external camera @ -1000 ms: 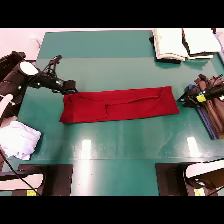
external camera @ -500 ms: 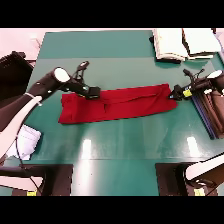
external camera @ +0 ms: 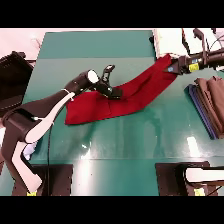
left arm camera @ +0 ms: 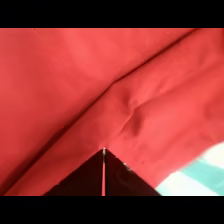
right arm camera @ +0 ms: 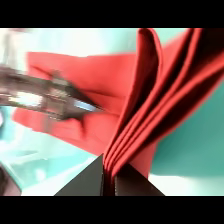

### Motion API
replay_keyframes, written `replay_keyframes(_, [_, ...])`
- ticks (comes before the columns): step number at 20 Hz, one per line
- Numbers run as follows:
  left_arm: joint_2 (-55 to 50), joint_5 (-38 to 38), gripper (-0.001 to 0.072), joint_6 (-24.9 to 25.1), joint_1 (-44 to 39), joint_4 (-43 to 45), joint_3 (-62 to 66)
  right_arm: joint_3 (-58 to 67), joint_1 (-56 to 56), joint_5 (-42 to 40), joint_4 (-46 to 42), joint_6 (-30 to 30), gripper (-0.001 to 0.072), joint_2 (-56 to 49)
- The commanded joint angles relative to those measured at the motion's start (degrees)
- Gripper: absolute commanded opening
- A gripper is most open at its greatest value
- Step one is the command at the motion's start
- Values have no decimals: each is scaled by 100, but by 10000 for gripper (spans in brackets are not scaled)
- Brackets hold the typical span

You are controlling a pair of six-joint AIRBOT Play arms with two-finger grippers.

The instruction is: Fold the shirts.

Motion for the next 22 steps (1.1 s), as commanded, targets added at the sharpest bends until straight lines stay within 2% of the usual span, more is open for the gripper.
replay_keyframes(1, [-382, -13, 26, -39, -149, -76, 297, 365, 579, -155, 256, 229, 17, 334])
replay_keyframes(8, [-284, -216, 25, -212, 20, -59, 310, 822, 1600, -409, 254, 420, 17, 326])
replay_keyframes(11, [238, -527, 25, -225, 621, 157, 374, 820, 1991, -577, 350, 420, 17, 302])
replay_keyframes(14, [1224, -640, 26, -114, 1502, 455, 382, 822, 2793, -975, 365, 402, 17, 52])
replay_keyframes(17, [2240, -629, 26, -116, 2334, 765, 382, 826, 4000, -1969, 424, 118, 18, -507])
replay_keyframes(18, [2542, -632, 26, -116, 2562, 905, 382, 850, 4389, -2371, 741, -170, 21, -761])
replay_keyframes(19, [2776, -632, 26, -118, 2736, 1019, 382, 1023, 4682, -2522, 1045, -553, 106, -1049])
replay_keyframes(20, [2979, -632, 26, -116, 2887, 1119, 380, 1340, 4916, -2509, 1130, -728, 276, -1351])
replay_keyframes(21, [3112, -636, 26, -116, 2979, 1152, 380, 1659, 5042, -2433, 938, -728, 320, -1558])
replay_keyframes(22, [3213, -673, 26, -116, 3051, 1152, 380, 1958, 5077, -2291, 564, -667, 316, -1694])
